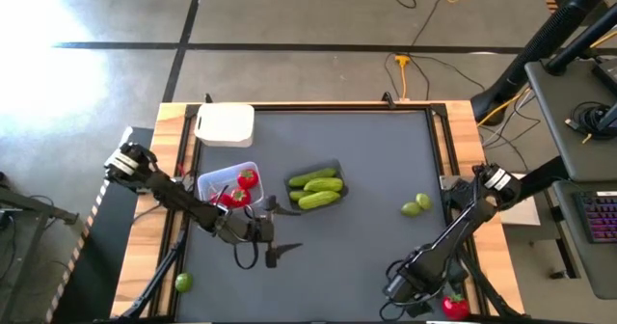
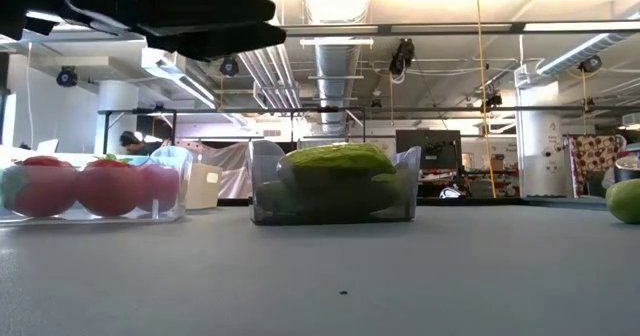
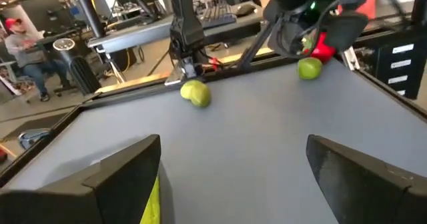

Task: Sort produce into baskets
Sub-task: Put the tomato into the transparent bin

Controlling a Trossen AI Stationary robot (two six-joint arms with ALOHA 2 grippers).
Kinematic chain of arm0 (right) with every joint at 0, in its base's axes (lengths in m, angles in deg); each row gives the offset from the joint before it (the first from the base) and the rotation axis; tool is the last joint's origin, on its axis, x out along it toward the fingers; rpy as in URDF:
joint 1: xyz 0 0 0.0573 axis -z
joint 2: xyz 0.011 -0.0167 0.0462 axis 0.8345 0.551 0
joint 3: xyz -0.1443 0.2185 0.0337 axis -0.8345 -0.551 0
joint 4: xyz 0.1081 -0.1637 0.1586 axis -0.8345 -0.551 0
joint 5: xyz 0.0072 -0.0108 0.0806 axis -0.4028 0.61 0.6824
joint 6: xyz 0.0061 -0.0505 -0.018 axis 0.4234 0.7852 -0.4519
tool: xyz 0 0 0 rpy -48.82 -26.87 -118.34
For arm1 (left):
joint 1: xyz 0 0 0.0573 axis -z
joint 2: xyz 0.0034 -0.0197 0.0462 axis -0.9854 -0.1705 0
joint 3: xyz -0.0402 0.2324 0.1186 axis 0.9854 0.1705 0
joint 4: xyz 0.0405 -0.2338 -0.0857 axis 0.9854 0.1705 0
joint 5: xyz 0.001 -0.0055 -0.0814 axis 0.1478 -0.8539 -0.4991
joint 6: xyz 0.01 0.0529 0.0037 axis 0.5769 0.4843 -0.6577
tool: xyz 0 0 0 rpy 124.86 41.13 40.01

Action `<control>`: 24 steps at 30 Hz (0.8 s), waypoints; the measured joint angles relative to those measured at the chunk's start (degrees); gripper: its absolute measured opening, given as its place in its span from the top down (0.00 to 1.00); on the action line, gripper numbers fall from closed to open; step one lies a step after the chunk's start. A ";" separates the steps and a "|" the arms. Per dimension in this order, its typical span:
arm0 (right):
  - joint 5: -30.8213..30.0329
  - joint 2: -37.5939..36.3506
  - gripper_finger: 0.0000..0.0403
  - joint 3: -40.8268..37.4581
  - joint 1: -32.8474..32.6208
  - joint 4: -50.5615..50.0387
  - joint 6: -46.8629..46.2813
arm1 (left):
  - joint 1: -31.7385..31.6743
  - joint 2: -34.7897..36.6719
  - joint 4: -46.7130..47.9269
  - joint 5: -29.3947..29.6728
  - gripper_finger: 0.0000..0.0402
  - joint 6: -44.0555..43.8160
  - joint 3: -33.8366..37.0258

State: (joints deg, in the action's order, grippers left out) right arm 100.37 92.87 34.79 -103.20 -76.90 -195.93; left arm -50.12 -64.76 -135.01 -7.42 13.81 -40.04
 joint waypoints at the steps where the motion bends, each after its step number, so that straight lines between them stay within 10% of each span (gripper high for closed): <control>1: 0.70 0.00 0.06 -1.25 -0.23 1.51 -0.41 | 0.10 -0.14 0.14 -0.27 0.11 -0.38 0.00; 24: 9.97 3.56 0.11 -11.47 -4.00 20.14 -7.95 | 2.57 -1.31 0.41 -1.20 0.11 -7.60 0.93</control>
State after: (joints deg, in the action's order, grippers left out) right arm 110.33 96.44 23.32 -107.20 -56.76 -203.88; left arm -47.55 -66.07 -134.60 -8.61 6.21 -39.11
